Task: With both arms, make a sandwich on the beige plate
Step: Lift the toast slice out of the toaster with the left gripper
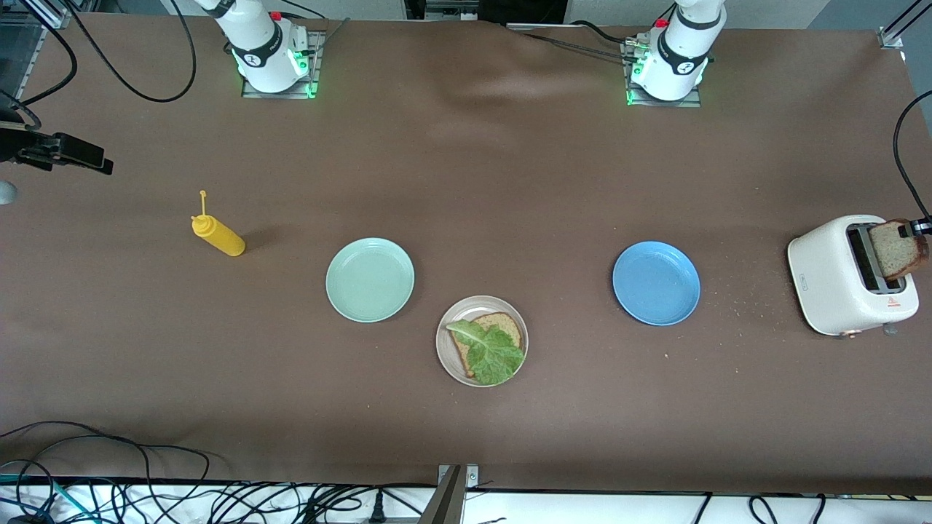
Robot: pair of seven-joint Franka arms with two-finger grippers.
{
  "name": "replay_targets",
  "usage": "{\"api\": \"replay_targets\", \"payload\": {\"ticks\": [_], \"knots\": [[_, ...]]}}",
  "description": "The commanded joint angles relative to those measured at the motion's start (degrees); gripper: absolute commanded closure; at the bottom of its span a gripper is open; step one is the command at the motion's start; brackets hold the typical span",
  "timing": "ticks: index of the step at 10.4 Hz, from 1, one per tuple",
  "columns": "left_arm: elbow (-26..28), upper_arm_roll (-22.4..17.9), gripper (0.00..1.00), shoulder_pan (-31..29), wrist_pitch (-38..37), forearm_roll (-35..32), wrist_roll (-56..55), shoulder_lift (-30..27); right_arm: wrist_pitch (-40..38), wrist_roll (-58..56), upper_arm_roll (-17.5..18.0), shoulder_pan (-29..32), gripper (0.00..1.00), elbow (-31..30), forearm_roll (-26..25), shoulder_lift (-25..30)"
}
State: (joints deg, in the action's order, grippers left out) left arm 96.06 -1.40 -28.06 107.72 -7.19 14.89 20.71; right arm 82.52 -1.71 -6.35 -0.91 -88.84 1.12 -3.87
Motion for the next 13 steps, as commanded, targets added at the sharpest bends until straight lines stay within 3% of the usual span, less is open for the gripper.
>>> {"api": "replay_targets", "payload": {"ticks": [1, 7, 11, 13], "knots": [[-2.61, 0.6, 1.0, 0.2, -3.2, 1.12, 0.22, -1.2, -0.78, 0.21, 0.29, -0.14, 0.0, -0.28, -0.07, 0.97], [-17.37, 0.69, 1.0, 3.97, -15.59, 1.39, 0.57, 2.31, -1.57, 0.3, 0.29, -0.23, 0.0, -0.37, -0.68, 0.79], [-20.74, 0.78, 1.0, 6.17, -20.62, 18.39, -3.09, 3.02, -1.48, 0.21, 0.29, -0.58, 0.0, -0.37, -0.68, 0.53], [-20.56, 0.96, 1.0, 11.24, -20.8, 25.88, -9.15, 3.63, -1.48, -0.05, 0.29, -0.58, 0.0, -0.37, -0.68, 0.53]]}}
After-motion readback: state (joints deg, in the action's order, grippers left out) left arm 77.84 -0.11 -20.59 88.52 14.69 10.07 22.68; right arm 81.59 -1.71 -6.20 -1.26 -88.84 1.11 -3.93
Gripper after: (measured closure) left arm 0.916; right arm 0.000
